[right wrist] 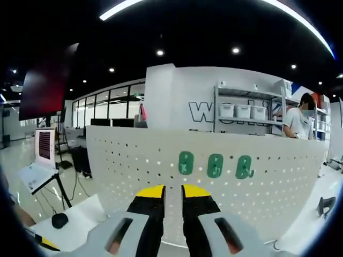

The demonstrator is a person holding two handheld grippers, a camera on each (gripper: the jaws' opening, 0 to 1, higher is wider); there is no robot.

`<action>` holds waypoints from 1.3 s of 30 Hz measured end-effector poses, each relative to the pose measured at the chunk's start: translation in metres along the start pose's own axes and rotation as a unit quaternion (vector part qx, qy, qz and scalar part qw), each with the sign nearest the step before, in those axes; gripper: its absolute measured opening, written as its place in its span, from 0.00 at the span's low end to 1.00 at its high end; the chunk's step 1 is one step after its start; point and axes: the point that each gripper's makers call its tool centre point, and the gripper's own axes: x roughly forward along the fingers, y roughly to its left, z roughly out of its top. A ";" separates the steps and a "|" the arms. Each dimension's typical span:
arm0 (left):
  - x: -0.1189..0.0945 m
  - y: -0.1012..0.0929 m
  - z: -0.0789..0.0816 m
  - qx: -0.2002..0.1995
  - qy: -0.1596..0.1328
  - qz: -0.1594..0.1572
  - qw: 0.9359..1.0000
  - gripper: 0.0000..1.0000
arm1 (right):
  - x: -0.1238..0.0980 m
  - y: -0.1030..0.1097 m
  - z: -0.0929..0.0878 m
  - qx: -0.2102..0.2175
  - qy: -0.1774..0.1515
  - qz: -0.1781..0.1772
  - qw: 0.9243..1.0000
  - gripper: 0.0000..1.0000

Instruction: Insert the hook assembly into the mounting plate slot until the hook locks in place.

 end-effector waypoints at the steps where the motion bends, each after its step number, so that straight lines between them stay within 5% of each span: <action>1: 0.000 0.000 0.002 -0.004 -0.003 -0.001 1.000 0.55 | -0.003 0.001 -0.005 0.004 0.003 0.002 1.000 0.11; 19: 0.005 -0.014 0.002 0.008 0.020 -0.002 1.000 0.55 | -0.039 0.035 -0.039 0.027 0.025 0.078 0.996 0.17; 24: 0.001 -0.017 0.003 0.012 0.022 0.001 1.000 0.55 | -0.059 0.065 -0.053 0.003 0.043 0.135 0.990 0.19; 31: -0.005 -0.016 0.004 0.009 0.029 0.012 0.999 0.55 | -0.094 0.091 -0.061 -0.025 0.048 0.170 0.984 0.19; 39: -0.004 -0.015 0.005 -0.002 0.029 0.014 0.999 0.54 | -0.126 0.097 -0.071 -0.025 0.056 0.176 0.983 0.22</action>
